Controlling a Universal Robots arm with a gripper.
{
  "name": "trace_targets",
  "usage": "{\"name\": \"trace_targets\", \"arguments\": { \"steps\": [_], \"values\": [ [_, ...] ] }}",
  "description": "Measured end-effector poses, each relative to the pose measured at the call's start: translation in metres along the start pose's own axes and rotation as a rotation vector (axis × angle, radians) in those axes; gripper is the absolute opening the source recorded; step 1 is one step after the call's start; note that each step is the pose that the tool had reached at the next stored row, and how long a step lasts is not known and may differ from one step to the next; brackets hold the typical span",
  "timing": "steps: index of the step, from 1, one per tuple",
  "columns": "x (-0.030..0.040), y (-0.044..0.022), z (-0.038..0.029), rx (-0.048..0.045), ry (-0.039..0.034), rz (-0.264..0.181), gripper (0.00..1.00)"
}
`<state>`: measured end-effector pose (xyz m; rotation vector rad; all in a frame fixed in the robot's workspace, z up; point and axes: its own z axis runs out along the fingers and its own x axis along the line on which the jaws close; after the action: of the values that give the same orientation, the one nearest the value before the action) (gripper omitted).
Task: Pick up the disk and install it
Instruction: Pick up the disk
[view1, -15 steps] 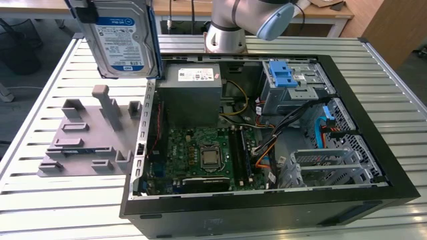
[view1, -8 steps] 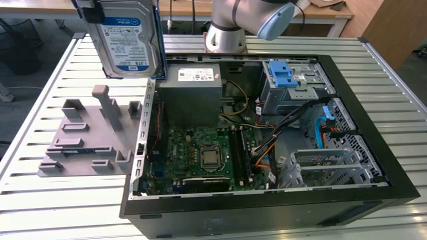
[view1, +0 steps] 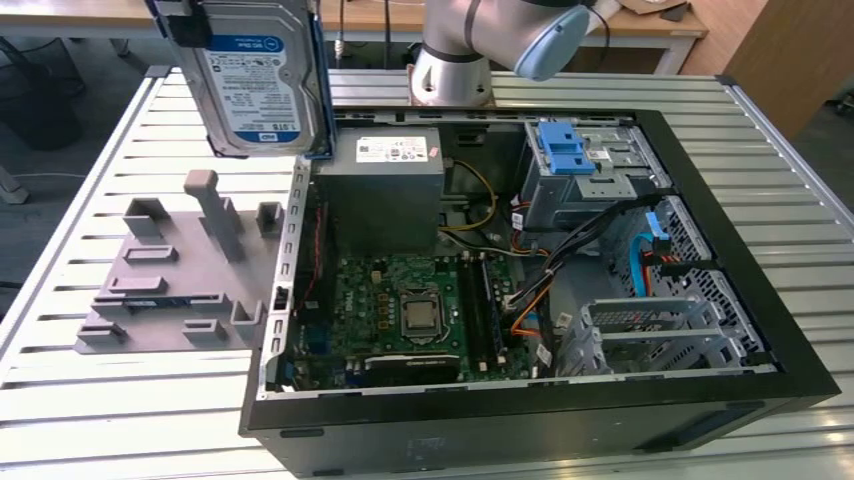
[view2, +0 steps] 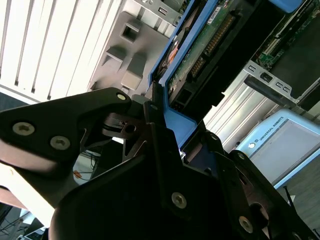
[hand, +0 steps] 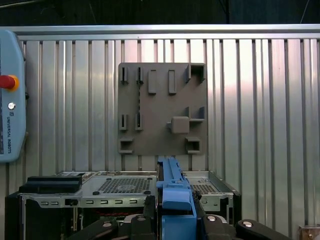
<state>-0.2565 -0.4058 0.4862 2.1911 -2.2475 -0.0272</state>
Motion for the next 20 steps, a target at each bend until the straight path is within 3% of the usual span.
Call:
{"name": "trace_targets", "arguments": {
  "steps": [6, 20],
  "values": [
    [0.0041, -0.0027, 0.0000, 0.0000, 0.0000, 0.000, 0.36],
    [0.0064, -0.0251, 0.0005, -0.0001, 0.0001, 0.000, 0.36]
  ]
}}
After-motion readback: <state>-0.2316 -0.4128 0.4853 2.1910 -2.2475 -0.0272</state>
